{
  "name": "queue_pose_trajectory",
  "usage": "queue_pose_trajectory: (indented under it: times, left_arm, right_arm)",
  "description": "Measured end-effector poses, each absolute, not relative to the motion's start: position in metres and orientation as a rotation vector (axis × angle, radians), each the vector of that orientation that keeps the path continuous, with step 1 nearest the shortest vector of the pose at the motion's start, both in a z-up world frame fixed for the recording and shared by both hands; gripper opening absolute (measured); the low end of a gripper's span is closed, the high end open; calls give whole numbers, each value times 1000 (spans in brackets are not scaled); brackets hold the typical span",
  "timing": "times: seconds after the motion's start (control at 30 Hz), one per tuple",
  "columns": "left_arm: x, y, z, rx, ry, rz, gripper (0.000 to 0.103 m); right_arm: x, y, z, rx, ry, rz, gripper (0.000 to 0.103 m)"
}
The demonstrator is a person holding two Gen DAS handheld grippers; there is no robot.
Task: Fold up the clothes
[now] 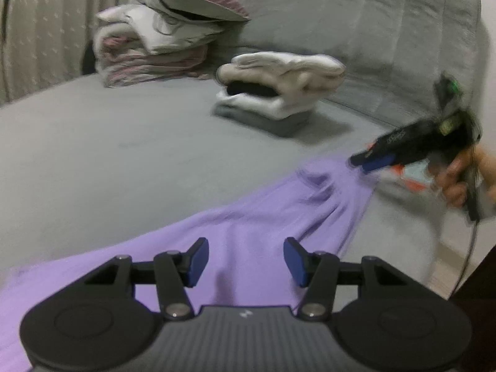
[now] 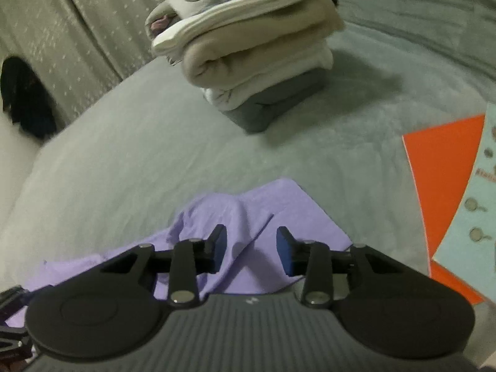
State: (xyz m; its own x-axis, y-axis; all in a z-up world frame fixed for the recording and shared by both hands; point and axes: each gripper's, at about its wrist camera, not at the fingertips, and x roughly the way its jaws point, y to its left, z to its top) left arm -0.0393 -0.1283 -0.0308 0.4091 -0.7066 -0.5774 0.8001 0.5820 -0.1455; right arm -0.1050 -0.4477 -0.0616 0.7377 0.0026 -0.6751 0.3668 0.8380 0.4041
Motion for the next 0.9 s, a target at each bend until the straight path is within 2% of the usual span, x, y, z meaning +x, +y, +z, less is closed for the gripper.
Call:
queue_pose_trajectory:
  times: [0.2, 0.33, 0.57, 0.6, 0.67, 0.73, 0.8, 0.83, 0.9]
  left_arm:
    - [-8, -193, -29, 66, 744, -1032, 53]
    - [20, -227, -36, -8, 825, -1045, 42]
    - [50, -278, -51, -54, 912, -1045, 34]
    - [51, -284, -53, -54, 918, -1047, 29]
    - [52, -294, -56, -55, 926, -1057, 20]
    - [53, -303, -59, -56, 930, -1066, 2]
    - [52, -307, -60, -62, 913, -1067, 0]
    - [50, -307, -60, -67, 901, -1066, 0]
    - [50, -305, -58, -82, 877, -1068, 0]
  right_arm:
    - [-101, -448, -63, 540, 721, -191, 37]
    - [-100, -450, -64, 521, 716, -185, 37]
    - [-91, -444, -69, 444, 736, -179, 37]
    - [-90, -443, -71, 430, 741, -182, 35]
    - [-90, -440, -75, 395, 740, -193, 28]
    - [-90, -437, -76, 363, 721, -197, 20]
    - [-91, -435, -78, 349, 693, -187, 12]
    - [-91, -434, -79, 346, 683, -182, 2]
    - [-95, -433, -78, 339, 661, -189, 2]
